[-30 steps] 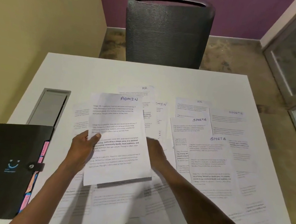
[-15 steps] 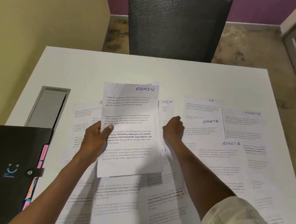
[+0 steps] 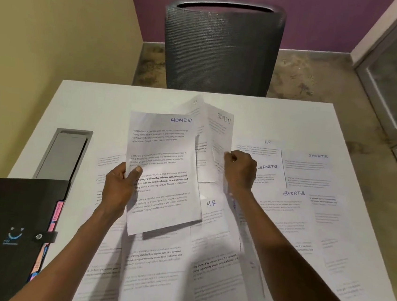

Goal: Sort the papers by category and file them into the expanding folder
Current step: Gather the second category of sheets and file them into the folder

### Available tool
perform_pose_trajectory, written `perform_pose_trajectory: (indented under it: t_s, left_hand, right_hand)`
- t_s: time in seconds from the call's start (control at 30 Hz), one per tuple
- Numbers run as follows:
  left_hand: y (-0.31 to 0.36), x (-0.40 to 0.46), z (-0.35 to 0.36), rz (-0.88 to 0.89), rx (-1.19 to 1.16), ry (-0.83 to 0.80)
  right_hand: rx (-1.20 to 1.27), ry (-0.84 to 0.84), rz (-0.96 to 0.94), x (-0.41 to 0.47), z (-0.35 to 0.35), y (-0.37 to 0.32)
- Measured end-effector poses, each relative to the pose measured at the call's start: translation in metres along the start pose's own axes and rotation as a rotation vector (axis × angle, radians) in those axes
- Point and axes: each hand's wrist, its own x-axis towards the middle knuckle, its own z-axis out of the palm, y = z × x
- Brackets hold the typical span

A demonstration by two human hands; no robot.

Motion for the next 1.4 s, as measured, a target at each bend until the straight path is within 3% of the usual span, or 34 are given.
perform_pose_trajectory:
  t_s: [0.53,0.7,0.8,1.07,1.3,1.4]
  left_hand:
    - [0.039,-0.05,0.002,0.094,0.026,0.101]
    - [0.052,-0.065,0.008,0.084,0.017,0.046]
    - [0.063,-0.08,0.016,0.107,0.025,-0.004]
    - [0.067,-0.11,0.04,-0.116,-0.227,-0.334]
    - [0.061,-0.131,0.048,-0.21,-0.145,-0.1]
    - [0.048,-0.128,0.044,0.056,0.025,-0.099]
  right_hand:
    - [0.169,0.156,-0.443,-0.066,-0.169,-0.085]
    - [0.418,0.036,-0.189,-0.069,-0.195,-0.092]
    - [0.43,-0.052,-0.035,-0.069,-0.194,-0.08]
    - [0.457,-0.092,0.147,-0.096,-0.157,-0.054]
    - [0.568,-0.152,0.19,-0.127,-0.126,-0.044]
    - [0.549,-0.166,0.065,-0.136,-0.116,-0.038]
